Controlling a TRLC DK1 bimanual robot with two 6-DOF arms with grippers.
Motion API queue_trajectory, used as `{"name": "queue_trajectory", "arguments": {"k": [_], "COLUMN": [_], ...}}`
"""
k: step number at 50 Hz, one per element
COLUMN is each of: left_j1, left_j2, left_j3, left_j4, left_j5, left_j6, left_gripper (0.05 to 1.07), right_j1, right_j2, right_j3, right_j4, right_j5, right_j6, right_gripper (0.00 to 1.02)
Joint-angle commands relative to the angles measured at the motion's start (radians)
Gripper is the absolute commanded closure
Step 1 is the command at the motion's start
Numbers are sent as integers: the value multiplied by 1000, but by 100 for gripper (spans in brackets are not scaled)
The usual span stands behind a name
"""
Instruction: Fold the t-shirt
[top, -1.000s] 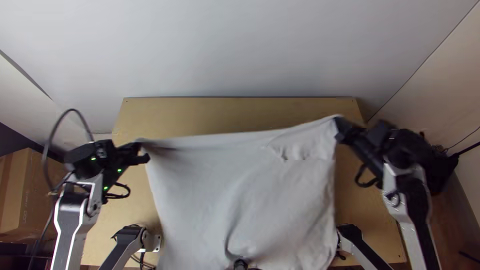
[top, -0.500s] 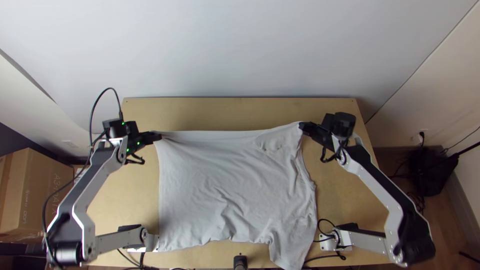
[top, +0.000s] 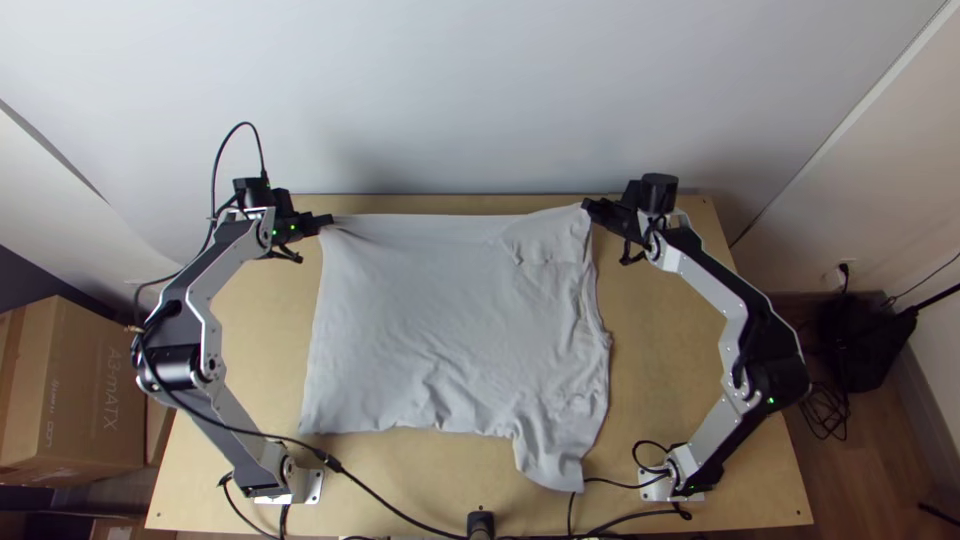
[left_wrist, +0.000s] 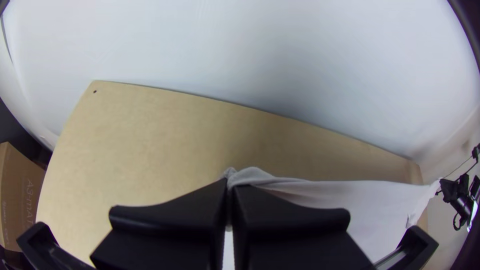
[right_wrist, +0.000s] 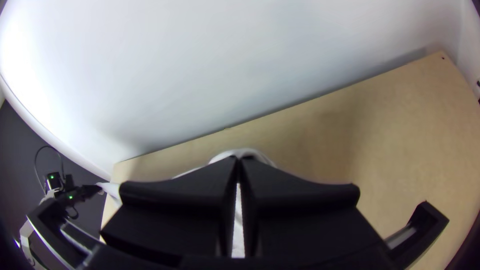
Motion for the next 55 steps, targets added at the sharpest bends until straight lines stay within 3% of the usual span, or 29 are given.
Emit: {"name": "queue_trajectory", "arguments": {"k": [1,21,30,42,55], "left_j1": [4,-20,-16,-11,-8], "left_j2": [84,210,182,106,15], "left_j3": [125,353,326,172,3], "left_j4": [-28,-211,-246,-205,-133], "left_j5": [-4,-25,-25,-13,6], "left_j6": [13,-7,-9,-4,6], "left_gripper": [105,105,105,105,105], "right_j1": [-21,-34,-29,-18,-11], "right_j2": [102,345,392,357,273], "right_j3": [109,491,609,581,460], "right_j4": [-10,-279,-500,-630,-636], "right_j5": [11,8,8,5,5], "right_j6": [-9,11,28,19,14], "right_gripper": [100,100,100,100,100]}}
